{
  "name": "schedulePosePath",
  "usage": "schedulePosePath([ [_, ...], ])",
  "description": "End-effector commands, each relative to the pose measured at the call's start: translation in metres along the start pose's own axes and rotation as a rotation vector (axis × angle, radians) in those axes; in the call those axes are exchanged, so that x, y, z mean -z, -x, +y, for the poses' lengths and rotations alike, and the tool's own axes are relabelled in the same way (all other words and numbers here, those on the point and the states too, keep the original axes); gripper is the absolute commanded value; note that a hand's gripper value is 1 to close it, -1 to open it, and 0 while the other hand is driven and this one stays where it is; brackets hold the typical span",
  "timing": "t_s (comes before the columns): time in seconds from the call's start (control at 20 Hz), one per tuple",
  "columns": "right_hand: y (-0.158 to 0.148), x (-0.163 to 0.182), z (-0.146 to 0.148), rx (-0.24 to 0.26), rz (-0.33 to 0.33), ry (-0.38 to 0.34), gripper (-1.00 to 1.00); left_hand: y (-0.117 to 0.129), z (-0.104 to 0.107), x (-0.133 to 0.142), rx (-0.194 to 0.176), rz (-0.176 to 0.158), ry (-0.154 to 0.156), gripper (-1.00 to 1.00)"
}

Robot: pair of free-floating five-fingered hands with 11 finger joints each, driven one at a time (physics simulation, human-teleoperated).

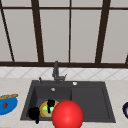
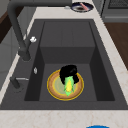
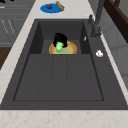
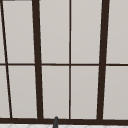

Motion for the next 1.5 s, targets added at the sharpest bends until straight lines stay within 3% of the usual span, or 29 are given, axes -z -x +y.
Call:
schedulePosePath([
  [0.0,0.011,0.018,0.012,-0.016,-0.07,0.057,1.0,0.0,0.0,0.0,0.0,0.0,0.0,0.0],
  [0.15,0.018,0.032,0.02,-0.001,-0.127,0.055,1.0,0.0,0.0,0.0,0.0,0.0,0.0,0.0],
  [0.25,0.024,0.039,0.017,0.03,-0.147,0.007,1.0,0.0,0.0,0.0,0.0,0.0,0.0,0.0],
  [0.45,0.02,0.054,0.017,0.036,-0.144,-0.098,1.0,0.0,0.0,0.0,0.0,0.0,0.0,0.0],
  [0.55,0.009,0.04,0.004,0.046,-0.088,-0.191,1.0,0.0,0.0,0.0,0.0,0.0,0.0,0.0],
  [0.6,0.007,0.039,0.002,0.047,-0.089,-0.203,-1.0,0.0,0.0,0.0,0.0,0.0,0.0,0.0],
  [0.65,0.006,0.033,-0.005,0.006,-0.076,-0.185,-1.0,0.0,0.0,0.0,0.0,0.0,0.0,0.0],
  [0.75,0.002,0.027,-0.024,-0.015,-0.066,-0.094,-1.0,0.0,0.0,0.0,0.0,0.0,0.0,0.0],
  [1.15,0.007,0.014,-0.057,-0.041,-0.073,-0.023,-1.0,0.0,0.0,0.0,0.0,0.0,0.0,0.0],
  [1.45,0.027,-0.013,-0.071,0.007,-0.09,-0.015,-1.0,0.0,0.0,0.0,0.0,0.0,0.0,0.0],
])
